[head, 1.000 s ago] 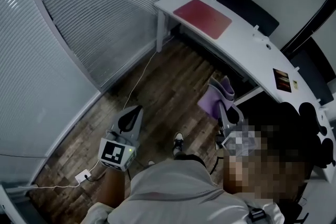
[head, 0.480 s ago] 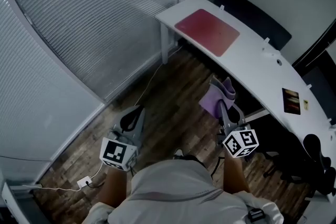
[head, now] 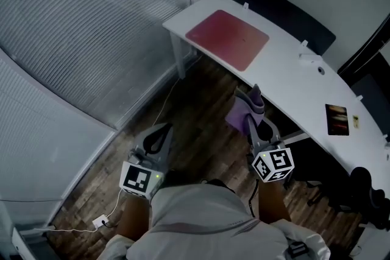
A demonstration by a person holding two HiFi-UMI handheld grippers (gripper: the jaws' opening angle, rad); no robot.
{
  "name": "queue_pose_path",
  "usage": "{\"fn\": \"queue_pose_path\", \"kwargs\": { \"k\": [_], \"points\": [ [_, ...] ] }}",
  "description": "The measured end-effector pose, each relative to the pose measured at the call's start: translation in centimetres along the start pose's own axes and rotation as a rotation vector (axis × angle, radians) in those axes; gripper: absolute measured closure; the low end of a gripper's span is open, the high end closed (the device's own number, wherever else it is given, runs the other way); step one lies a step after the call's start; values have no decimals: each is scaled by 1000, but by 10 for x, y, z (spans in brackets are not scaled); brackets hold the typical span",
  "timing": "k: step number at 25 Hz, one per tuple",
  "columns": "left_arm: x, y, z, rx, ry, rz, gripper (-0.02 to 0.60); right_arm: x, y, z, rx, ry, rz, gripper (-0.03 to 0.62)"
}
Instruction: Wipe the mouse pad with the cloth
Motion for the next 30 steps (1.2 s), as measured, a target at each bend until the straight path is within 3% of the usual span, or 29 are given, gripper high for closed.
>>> {"fn": "queue_pose_path", "kwargs": {
  "k": [10, 16, 24, 30],
  "points": [
    [-100, -3, 63, 13, -118, -23, 581, -75, -5, -53, -15, -100, 41, 551],
    [-151, 9, 147, 26, -163, -25, 581, -162, 15, -54, 61, -145, 70, 551],
    [-208, 14, 269, 51, -205, -16, 581, -282, 30, -46, 55, -190, 89, 551],
    [-246, 12, 321, 61, -241, -12, 581, -331, 28, -53, 33, -238, 126, 551]
  ]
}}
Point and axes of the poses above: the fingertips, and each gripper's own axes: x backward along the fingers, z to its left, y out of its top, the point moved 1 cm from there along x, backward along the fingers, and after that the axes turned 5 degrees about x, right-handed, at the moved point
